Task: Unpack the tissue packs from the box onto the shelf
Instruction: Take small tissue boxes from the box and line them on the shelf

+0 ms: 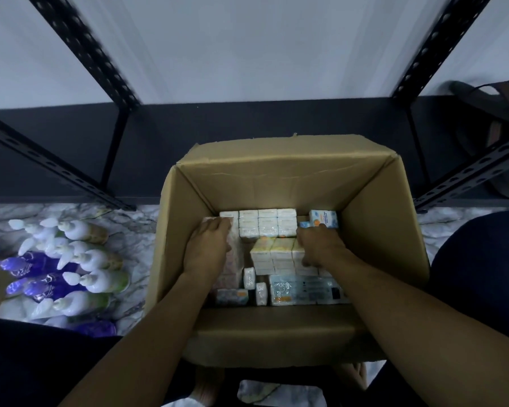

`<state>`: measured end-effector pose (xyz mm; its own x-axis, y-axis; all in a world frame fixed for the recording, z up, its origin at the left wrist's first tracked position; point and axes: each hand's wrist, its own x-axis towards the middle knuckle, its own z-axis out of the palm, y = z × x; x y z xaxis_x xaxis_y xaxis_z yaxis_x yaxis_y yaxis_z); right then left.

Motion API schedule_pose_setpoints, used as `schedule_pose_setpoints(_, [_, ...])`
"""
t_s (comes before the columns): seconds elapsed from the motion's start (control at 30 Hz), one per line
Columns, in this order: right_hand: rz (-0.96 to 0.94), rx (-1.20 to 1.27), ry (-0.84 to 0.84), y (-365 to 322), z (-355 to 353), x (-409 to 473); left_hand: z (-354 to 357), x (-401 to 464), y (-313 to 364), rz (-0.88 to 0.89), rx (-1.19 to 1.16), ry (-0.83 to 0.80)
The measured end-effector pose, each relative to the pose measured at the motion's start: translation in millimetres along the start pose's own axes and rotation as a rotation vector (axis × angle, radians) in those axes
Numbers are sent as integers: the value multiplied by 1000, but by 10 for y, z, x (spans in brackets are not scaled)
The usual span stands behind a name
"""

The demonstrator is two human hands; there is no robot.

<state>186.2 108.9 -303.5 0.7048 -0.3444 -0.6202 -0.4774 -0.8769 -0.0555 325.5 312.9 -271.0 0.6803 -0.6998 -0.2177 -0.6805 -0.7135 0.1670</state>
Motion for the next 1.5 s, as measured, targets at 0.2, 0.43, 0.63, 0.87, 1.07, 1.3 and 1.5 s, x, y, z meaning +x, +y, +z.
schedule_pose_setpoints(0.2, [0,183,13,35,-65,-49,-2,2,1,0,-10,-14])
schedule_pose_setpoints(0.43, [57,177,-93,3,-18,-34,29,-9,-7,8,-6,4])
schedule_pose_setpoints(0.63, [46,219,-109,-37,65,-24,53,4,5,16,0,30])
schedule_pose_setpoints(0.87, [-38,179,-133,-63,69,-71,31,20,12,24,-9,24])
schedule_pose_setpoints(1.07, [-46,158,-85,-77,-12,-101,-66,-29,4,27,14,25])
schedule_pose_setpoints(1.3, [-105,324,11,-155,-318,-252,-303,-134,-16,5,8,45])
schedule_pose_setpoints(1.5, [-119,377,142,-57,-778,-559,-772,-185,21,-1,-53,114])
